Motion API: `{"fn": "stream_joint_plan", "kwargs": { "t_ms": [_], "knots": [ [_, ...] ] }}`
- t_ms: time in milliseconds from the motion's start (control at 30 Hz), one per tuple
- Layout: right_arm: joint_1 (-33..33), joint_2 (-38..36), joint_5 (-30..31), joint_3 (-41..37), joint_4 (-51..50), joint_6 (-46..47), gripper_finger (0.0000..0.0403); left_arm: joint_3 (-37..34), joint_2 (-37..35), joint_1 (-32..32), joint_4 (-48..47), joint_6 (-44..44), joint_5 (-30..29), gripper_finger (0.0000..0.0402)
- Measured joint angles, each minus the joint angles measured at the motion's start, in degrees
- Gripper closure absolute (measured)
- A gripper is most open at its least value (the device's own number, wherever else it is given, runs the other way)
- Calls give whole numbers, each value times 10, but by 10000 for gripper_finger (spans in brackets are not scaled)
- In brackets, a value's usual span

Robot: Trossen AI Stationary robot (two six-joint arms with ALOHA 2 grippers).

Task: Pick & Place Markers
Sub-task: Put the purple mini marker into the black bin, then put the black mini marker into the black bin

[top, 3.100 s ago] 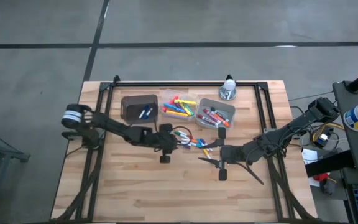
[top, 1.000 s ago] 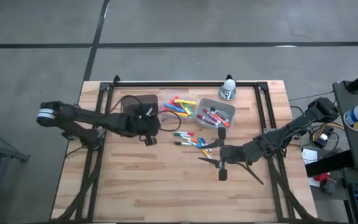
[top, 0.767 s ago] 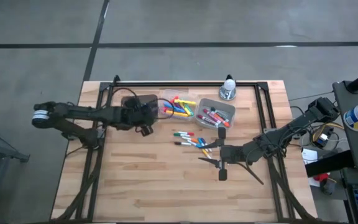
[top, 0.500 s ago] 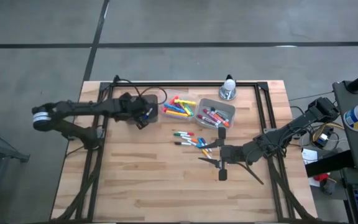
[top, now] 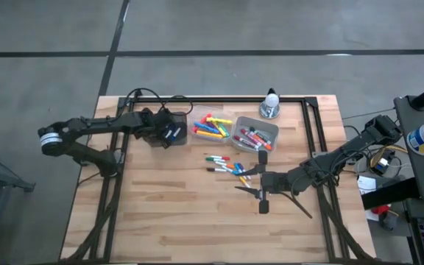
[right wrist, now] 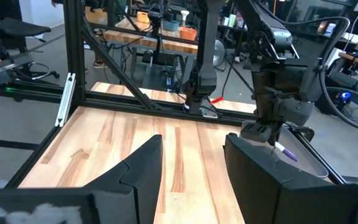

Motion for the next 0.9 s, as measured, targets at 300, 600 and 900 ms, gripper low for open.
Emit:
{"fn": "stream_joint_plan", "kwargs": {
  "t_ms": [300,600,900],
  "knots": [
    [0,0,0,0,0,-1,236,3,0,-1,1,1,15,283],
    [0,0,0,0,0,0,236,41,-7,-45,32,42,124,283],
    [0,0,0,0,0,-2,236,49,-4,-175,185,57,190,283]
  ]
}}
